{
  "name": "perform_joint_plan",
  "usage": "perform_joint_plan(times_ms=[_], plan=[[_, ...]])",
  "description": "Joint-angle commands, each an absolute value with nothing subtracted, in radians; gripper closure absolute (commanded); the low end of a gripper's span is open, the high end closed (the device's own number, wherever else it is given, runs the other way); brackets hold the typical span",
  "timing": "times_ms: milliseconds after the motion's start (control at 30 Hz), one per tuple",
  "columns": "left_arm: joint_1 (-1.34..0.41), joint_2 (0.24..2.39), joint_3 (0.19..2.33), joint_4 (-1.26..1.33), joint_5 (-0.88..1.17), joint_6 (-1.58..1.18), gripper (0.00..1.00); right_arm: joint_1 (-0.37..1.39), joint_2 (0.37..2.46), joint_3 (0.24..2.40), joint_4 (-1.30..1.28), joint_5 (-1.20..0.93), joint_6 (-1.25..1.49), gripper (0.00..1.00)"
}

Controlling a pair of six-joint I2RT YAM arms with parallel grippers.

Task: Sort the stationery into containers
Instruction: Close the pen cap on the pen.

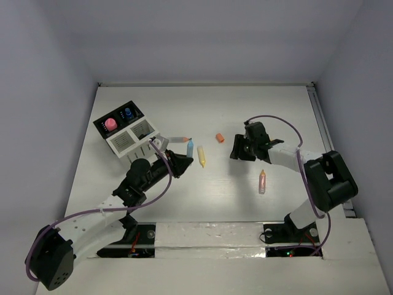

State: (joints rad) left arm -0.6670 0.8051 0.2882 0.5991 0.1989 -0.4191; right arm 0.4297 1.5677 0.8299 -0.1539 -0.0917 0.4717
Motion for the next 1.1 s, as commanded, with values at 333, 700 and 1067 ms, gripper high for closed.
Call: perform_joint_plan(times_ms=[333,700,1067], plan=[[-0.676,0.801,0.281,0.684,0.229,-0.403,1.0,0.37,1.647,0.842,0.072,-0.088,0.502,0.44],[-0.676,0.805,0.279,0.684,0.224,-0.402,1.0,0.36,1.652,0.879,0.009,-0.011,0.46,0.43],[-0.676,0.81,0.281,0.683,0.216,-0.396,1.0,0.36,1.744,0.986,0.005,-0.015,0.44,0.37]])
